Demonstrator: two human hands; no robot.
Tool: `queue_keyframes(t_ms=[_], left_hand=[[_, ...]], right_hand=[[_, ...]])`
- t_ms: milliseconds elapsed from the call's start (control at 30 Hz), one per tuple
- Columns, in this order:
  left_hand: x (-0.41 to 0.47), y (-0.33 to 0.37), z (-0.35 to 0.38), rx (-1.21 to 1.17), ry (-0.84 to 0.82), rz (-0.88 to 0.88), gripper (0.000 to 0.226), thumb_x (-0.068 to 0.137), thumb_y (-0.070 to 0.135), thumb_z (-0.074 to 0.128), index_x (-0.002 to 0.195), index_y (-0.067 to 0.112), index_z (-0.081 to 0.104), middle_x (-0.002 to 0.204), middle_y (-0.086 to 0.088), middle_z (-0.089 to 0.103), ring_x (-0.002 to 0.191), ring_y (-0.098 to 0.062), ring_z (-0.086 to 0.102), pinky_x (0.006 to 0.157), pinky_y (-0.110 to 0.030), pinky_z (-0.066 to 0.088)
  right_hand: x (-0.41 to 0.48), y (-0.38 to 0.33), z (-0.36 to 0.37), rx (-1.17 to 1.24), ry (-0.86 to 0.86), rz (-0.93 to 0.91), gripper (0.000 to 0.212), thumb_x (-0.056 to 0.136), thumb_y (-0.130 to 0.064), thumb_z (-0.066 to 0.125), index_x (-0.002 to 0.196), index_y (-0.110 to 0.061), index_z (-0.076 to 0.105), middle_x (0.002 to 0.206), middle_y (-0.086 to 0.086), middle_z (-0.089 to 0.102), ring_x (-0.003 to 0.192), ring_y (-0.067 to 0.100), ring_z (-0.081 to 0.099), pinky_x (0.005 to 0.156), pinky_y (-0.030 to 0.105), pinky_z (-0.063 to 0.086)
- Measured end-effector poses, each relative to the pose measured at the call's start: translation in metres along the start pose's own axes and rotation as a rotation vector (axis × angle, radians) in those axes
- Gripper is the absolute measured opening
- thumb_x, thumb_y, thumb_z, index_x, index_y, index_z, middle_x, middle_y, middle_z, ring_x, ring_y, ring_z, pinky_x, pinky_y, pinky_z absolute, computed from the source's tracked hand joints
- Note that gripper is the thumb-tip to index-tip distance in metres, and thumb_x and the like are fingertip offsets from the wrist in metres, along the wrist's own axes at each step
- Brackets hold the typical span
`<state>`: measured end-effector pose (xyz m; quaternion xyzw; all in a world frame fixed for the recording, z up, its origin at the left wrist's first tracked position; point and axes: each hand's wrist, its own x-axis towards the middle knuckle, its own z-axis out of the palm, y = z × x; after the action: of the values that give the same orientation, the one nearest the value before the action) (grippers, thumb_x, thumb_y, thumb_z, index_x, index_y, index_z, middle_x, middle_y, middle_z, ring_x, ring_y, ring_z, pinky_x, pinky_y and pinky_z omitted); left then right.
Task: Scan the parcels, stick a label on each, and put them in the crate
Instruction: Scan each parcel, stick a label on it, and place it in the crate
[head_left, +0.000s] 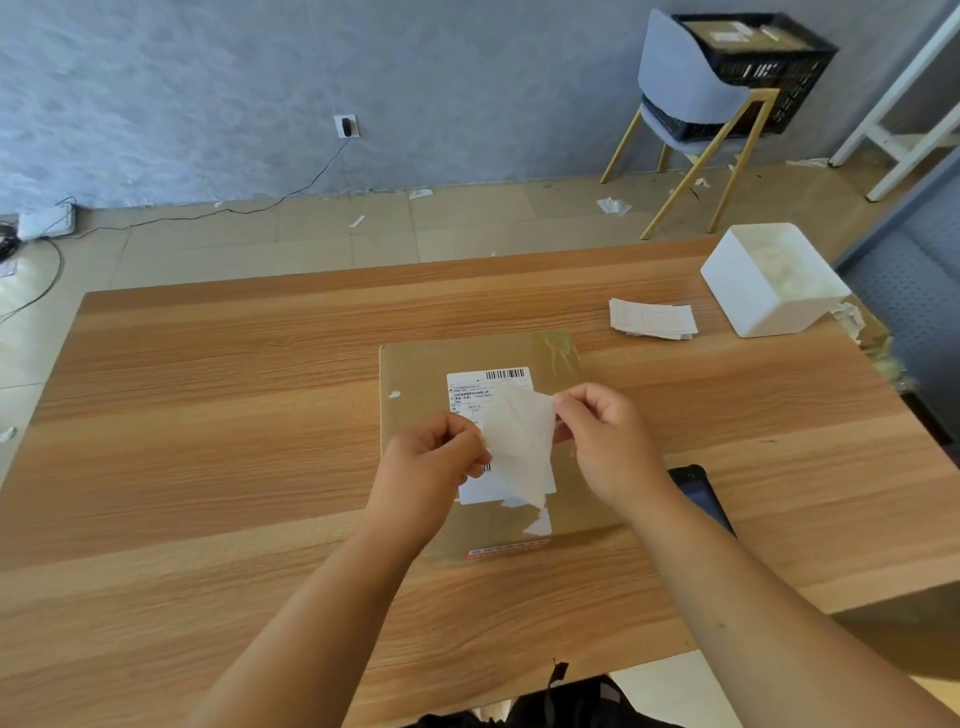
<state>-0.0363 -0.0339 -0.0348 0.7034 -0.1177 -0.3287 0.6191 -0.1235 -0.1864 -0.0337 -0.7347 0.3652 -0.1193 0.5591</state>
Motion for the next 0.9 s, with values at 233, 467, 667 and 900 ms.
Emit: queue_keyframes(t_ms=[233,467,667,900], left_hand=[[0.017,-0.001,-0.005,-0.127,0.084,-0.126,0.023,0.081,0.009,0.052,0.061,0.013,0.063,0.063,-0.001,0.067,0.055,-0.009,0.056,0.059,-0.027,0.042],[0.045,0.004,-0.013,-0.066,0.221,-0.107,0.018,0.08,0.008,0.05,0.067,0.004,0.062,0.055,0.0,0.065,0.055,-0.012,0.056,0.056,-0.027,0.043],[0.067,0.018,0.009,0.351,0.196,-0.017,0.011,0.07,0.02,0.062,0.067,0.009,0.06,0.057,0.0,0.063,0.043,-0.005,0.048,0.041,-0.021,0.038],[0.115,0.047,0.081,0.504,0.072,0.046,0.012,0.07,0.015,0.065,0.065,0.013,0.053,0.056,0.003,0.055,0.036,-0.003,0.042,0.033,-0.015,0.031]], right_hand=[[0.015,0.019,-0.024,0.035,0.213,0.205,0.02,0.096,-0.021,0.047,0.083,-0.018,0.062,0.074,-0.003,0.066,0.063,0.012,0.061,0.052,0.03,0.047],[0.03,0.031,-0.068,0.009,0.423,0.328,0.014,0.1,-0.022,0.041,0.102,-0.016,0.053,0.091,0.004,0.062,0.081,0.021,0.064,0.06,0.035,0.051],[0.04,0.034,-0.113,-0.316,0.491,0.17,0.019,0.099,-0.026,0.042,0.099,-0.015,0.058,0.089,0.001,0.06,0.082,0.018,0.056,0.052,0.026,0.037],[0.067,0.042,-0.17,-0.218,0.456,0.155,0.015,0.097,-0.023,0.048,0.089,-0.022,0.059,0.079,-0.002,0.065,0.072,0.01,0.064,0.055,0.023,0.044]])
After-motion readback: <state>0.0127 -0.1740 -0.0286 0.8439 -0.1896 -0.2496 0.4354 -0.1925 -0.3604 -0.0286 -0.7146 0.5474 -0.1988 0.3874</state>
